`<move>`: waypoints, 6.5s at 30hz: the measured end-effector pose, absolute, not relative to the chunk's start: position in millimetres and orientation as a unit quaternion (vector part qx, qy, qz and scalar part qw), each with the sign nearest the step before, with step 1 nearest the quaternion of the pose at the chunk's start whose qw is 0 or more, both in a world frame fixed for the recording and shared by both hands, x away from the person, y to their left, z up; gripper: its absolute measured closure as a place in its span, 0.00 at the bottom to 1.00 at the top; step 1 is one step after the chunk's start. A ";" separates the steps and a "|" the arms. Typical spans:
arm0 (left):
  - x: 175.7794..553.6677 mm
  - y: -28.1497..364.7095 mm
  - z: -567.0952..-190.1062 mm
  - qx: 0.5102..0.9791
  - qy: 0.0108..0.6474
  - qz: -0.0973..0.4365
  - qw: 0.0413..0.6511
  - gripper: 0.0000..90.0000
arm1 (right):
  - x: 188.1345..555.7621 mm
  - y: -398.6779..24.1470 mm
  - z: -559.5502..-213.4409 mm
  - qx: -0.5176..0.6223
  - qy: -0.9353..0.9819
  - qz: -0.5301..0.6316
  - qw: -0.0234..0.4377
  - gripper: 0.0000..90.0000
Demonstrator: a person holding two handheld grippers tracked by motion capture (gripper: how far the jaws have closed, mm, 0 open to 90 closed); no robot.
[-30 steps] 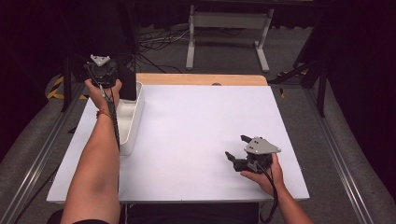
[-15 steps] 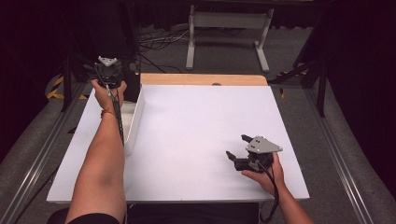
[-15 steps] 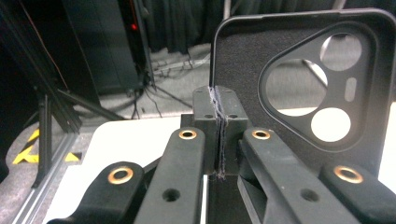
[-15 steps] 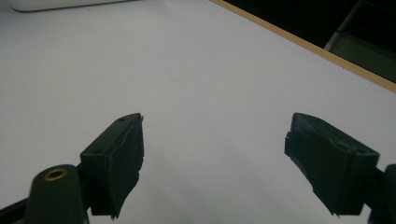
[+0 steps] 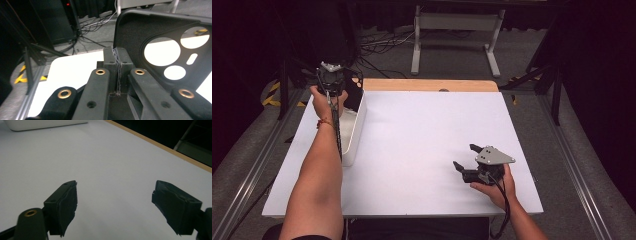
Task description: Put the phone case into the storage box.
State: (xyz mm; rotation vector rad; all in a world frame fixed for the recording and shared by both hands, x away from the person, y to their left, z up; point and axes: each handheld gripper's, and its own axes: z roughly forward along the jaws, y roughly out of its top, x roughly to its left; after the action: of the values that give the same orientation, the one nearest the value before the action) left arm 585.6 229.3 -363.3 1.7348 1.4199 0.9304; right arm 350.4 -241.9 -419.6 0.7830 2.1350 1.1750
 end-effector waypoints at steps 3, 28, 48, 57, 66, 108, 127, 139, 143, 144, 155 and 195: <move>585.3 230.9 -365.0 0.673 0.548 0.352 0.351 0.99 | 350.2 -241.3 -419.9 0.293 0.800 0.439 0.286 0.22; 581.9 229.8 -367.2 0.697 0.536 0.350 0.322 1.00 | 350.4 -241.4 -418.7 0.294 0.798 0.445 0.281 0.22; 567.2 237.8 -352.9 0.691 0.518 0.355 0.359 0.98 | 349.7 -240.3 -417.3 0.291 0.798 0.443 0.287 0.22; 554.0 240.0 -345.0 0.695 0.492 0.356 0.384 0.98 | 349.5 -239.0 -417.0 0.290 0.798 0.441 0.291 0.22; 543.5 242.5 -345.1 0.697 0.475 0.359 0.399 0.99 | 349.3 -237.5 -416.7 0.289 0.799 0.440 0.291 0.22; 473.1 239.6 -341.4 0.702 0.369 0.349 0.499 0.92 | 347.5 -230.5 -417.1 0.280 0.798 0.433 0.312 0.22; 452.5 228.0 -342.3 0.713 0.333 0.344 0.512 0.79 | 347.6 -229.3 -416.9 0.280 0.798 0.433 0.312 0.22; 444.2 220.3 -346.3 0.721 0.316 0.346 0.511 0.58 | 345.6 -228.9 -415.8 0.270 0.797 0.440 0.315 0.21; 443.7 219.7 -347.4 0.718 0.320 0.350 0.509 0.51 | 345.8 -228.2 -416.0 0.269 0.797 0.439 0.315 0.20; 443.6 219.5 -347.6 0.716 0.321 0.352 0.510 0.48 | 345.7 -227.9 -416.0 0.269 0.798 0.437 0.316 0.19; 442.3 216.3 -353.6 0.726 0.319 0.333 0.510 0.24 | 346.7 -227.6 -417.1 0.270 0.799 0.436 0.313 0.15; 418.8 202.3 -366.0 0.764 0.242 0.302 0.517 0.04 | 345.2 -221.2 -419.9 0.256 0.799 0.442 0.316 0.05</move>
State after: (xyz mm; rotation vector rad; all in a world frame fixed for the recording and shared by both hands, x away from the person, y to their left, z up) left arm 418.8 202.3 -366.0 1.8341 0.5806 0.7251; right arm 345.2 -221.2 -419.9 0.6750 2.1054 1.1634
